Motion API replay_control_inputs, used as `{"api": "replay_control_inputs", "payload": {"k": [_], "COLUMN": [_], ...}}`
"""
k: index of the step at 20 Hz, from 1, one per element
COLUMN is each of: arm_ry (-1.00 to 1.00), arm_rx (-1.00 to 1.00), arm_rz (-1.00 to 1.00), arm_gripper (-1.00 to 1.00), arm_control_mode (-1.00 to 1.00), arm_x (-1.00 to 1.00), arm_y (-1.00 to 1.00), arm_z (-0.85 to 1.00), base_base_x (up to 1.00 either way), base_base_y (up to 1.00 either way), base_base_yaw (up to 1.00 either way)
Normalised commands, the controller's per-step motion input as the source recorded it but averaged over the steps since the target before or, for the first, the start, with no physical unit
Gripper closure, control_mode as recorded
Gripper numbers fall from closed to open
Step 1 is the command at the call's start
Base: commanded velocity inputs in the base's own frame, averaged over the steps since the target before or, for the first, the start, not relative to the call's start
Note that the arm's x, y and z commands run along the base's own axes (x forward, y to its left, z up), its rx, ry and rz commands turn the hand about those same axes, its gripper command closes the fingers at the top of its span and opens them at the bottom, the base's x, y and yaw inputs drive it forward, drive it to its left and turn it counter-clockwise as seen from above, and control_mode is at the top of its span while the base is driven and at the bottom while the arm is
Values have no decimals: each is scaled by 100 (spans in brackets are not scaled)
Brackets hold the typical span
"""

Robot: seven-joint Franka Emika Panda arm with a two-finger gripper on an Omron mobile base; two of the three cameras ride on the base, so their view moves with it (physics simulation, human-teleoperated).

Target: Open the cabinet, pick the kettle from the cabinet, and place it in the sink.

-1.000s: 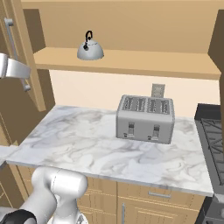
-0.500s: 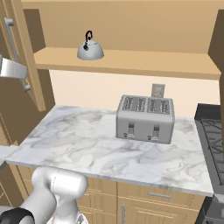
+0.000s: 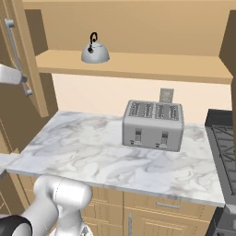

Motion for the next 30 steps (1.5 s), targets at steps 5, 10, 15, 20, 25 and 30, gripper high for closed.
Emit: {"api": "replay_control_inputs", "payload": {"k": [5,10,15,20,25,30], "arm_ry": [0,-9,-4,-3,-2,0], "arm_rx": [0,0,1,4,7,10], "arm_rz": [-11,-3,-2,-1,0,0], "arm_gripper": [-100,-100,-100,-100,-100,-100], "arm_control_mode": [-100,-100,-100,-100,-100,-100], "arm_x": [-1,-48,-55,-79,-63,-38], "arm_y": [0,2,16,1,-12,-29], "arm_z": [2,22,11,0,2,12], "base_base_x": [0,0,0,0,0,0], "base_base_y": [0,0,0,0,0,0], "base_base_yaw": [0,0,0,0,0,0]}}
